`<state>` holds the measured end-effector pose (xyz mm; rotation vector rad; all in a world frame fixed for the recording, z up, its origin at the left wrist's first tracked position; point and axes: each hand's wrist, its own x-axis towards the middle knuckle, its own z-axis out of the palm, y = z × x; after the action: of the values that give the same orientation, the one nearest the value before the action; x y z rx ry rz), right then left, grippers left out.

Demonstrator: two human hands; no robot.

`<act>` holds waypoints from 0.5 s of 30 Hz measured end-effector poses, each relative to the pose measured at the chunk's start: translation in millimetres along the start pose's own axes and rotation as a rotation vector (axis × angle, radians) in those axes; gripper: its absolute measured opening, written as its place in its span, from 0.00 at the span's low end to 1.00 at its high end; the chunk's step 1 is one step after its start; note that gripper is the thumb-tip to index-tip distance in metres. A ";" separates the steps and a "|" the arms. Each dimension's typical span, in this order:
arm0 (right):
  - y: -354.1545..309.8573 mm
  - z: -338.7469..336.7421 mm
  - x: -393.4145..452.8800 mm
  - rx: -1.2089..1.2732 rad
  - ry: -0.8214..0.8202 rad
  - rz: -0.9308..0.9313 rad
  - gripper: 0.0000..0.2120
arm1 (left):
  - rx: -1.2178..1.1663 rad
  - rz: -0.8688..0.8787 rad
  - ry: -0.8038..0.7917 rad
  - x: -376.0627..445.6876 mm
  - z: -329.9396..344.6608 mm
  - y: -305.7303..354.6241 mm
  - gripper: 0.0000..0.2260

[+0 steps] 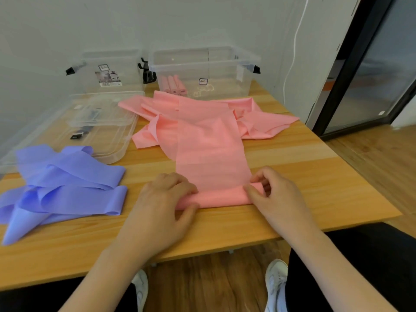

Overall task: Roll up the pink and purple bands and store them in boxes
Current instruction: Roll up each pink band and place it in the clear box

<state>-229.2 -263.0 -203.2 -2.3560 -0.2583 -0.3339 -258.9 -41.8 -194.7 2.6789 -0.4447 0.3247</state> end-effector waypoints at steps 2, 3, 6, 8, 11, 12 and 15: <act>0.7 -2.7 -0.1 0.062 -0.007 -0.057 0.05 | -0.016 0.039 -0.020 0.4 -0.7 -2.0 0.16; -0.1 -4.8 -0.4 0.102 -0.056 -0.077 0.05 | -0.024 0.034 -0.012 1.0 0.0 -2.5 0.17; -2.3 -7.6 -0.9 0.106 -0.187 -0.126 0.10 | -0.116 -0.025 0.047 3.3 1.4 -1.7 0.17; -3.3 -7.9 0.5 0.107 -0.188 -0.093 0.09 | -0.176 -0.072 0.075 3.5 1.6 -0.5 0.13; -4.2 -7.4 2.3 0.137 -0.160 -0.058 0.07 | -0.200 -0.105 0.106 2.2 5.5 0.9 0.05; -4.9 -6.0 2.2 0.121 -0.153 -0.062 0.07 | -0.180 -0.106 0.112 1.6 7.2 1.6 0.06; -4.1 1.0 -0.1 0.016 -0.094 -0.067 0.05 | -0.026 -0.055 0.107 1.7 10.4 0.1 0.15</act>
<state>-230.3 -259.3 -201.3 -2.3540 -0.3847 -0.2521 -255.8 -46.8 -203.5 2.6281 -0.3394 0.4397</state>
